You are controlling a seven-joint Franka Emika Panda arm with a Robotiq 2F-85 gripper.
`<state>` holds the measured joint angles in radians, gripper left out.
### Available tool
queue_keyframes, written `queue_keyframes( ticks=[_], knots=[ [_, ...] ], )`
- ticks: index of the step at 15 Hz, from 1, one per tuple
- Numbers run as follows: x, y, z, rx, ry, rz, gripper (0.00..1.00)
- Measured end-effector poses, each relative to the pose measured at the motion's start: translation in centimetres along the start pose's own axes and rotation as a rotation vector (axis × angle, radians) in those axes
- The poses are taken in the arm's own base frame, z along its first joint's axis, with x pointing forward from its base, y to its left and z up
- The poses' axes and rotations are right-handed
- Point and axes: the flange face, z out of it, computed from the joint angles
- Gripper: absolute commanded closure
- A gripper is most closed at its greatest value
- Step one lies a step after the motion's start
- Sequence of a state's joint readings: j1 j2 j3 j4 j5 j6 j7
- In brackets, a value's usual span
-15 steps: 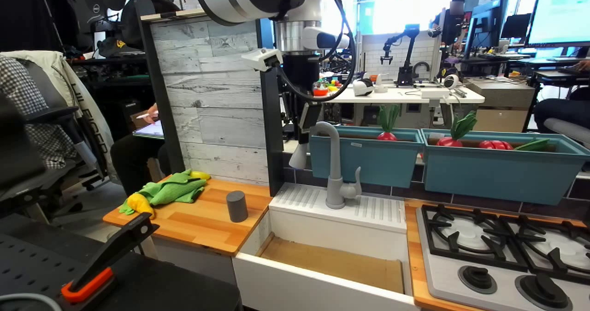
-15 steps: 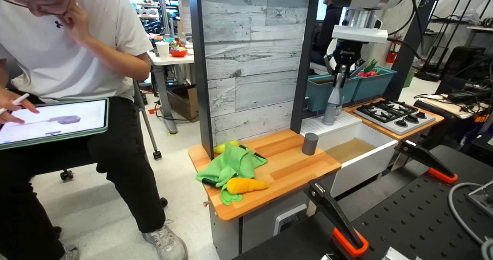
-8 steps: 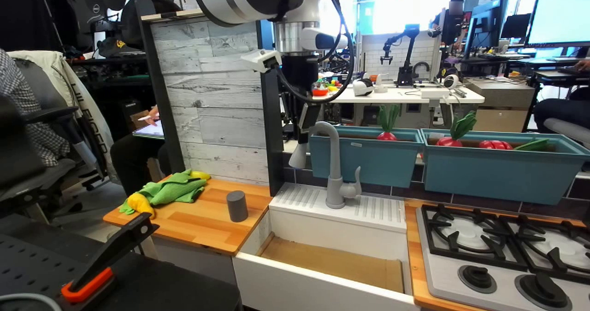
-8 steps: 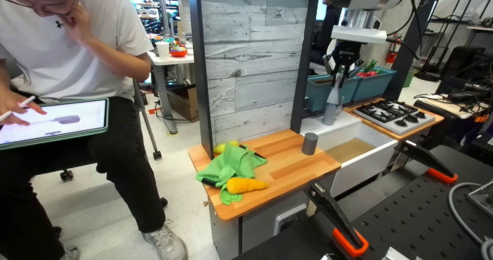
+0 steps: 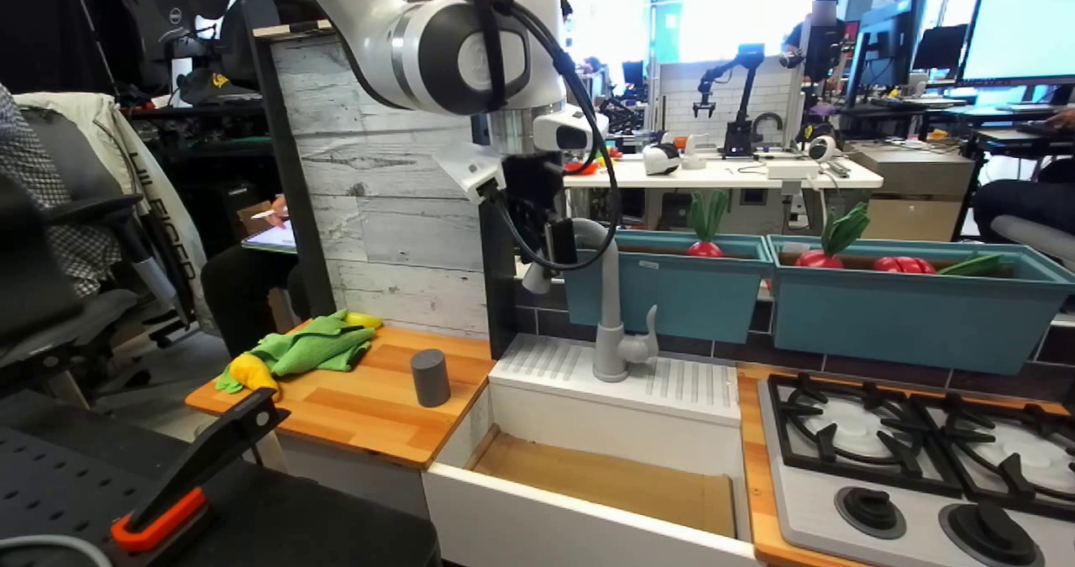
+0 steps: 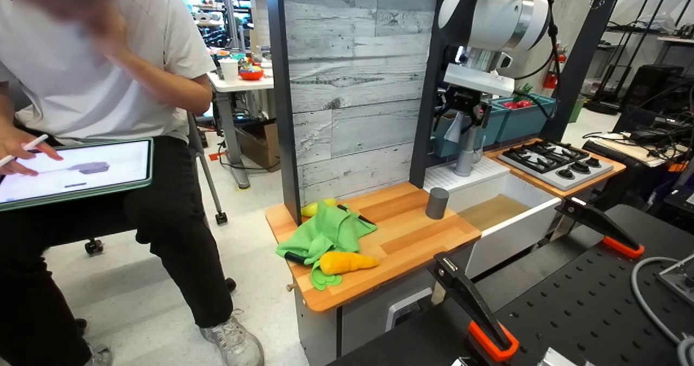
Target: Move an object
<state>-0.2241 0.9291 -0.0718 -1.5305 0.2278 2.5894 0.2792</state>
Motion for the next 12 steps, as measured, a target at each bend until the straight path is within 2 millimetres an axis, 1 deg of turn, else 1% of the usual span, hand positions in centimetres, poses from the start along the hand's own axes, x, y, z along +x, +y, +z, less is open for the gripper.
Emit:
queue_keyframes(
  ticks=[3, 12],
  knots=[
    [-0.3, -0.31, 0.75, 0.009, -0.007, -0.006, 0.0],
    [-0.29, -0.12, 0.74, 0.021, -0.013, 0.01, 0.0]
  ],
)
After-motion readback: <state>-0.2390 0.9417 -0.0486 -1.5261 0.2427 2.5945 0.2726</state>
